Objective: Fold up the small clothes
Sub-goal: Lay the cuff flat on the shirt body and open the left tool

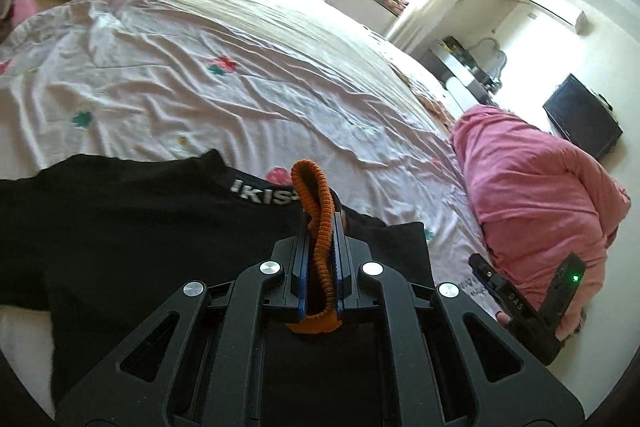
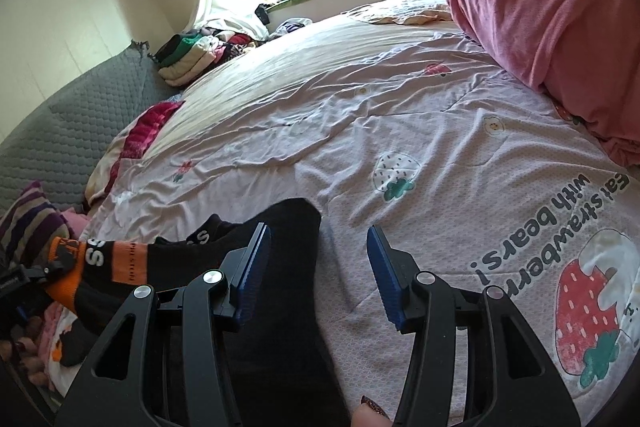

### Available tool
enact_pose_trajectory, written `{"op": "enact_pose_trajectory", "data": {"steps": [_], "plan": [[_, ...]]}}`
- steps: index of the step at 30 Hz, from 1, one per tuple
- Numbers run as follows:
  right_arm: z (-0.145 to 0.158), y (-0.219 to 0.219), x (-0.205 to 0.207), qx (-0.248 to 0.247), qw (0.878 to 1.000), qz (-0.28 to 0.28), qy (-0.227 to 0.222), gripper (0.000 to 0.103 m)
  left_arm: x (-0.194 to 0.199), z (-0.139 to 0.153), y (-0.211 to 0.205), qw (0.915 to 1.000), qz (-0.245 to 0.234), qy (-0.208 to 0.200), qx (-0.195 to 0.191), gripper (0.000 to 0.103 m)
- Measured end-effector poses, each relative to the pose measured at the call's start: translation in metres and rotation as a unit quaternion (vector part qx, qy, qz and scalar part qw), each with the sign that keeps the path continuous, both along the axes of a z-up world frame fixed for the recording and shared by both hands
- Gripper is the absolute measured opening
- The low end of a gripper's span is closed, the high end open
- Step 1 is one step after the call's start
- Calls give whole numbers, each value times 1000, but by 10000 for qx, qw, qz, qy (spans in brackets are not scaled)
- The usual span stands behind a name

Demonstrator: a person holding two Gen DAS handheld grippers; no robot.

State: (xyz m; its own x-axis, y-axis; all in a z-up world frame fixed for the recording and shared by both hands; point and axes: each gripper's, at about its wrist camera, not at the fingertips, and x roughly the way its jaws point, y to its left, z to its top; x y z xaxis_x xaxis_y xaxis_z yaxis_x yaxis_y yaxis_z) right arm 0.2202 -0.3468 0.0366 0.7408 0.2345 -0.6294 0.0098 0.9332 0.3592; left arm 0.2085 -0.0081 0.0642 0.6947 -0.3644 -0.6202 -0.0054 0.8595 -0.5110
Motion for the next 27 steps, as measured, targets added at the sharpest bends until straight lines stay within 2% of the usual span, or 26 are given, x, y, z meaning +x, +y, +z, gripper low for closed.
{"op": "enact_pose_trajectory", "data": {"steps": [4, 9, 18, 21, 24, 27], "plan": [[-3, 6, 1, -103, 9999, 52, 51, 49, -2, -7, 16, 9998, 160, 116, 55, 3], [-4, 19, 1, -631, 9980, 54, 18, 49, -4, -24, 33, 9989, 306, 352, -10, 3], [-13, 45, 1, -893, 9949, 463, 82, 49, -12, -36, 55, 9968, 559, 552, 128, 4], [-16, 57, -1, -995, 9927, 668, 151, 49, -18, -32, 60, 9963, 637, 496, 300, 4], [-15, 70, -4, -1165, 9899, 800, 139, 49, -23, -27, 65, 9944, 733, 431, 634, 4], [-15, 80, -8, -1230, 9884, 874, 160, 49, -20, -28, 67, 9947, 672, 480, 616, 4]]}}
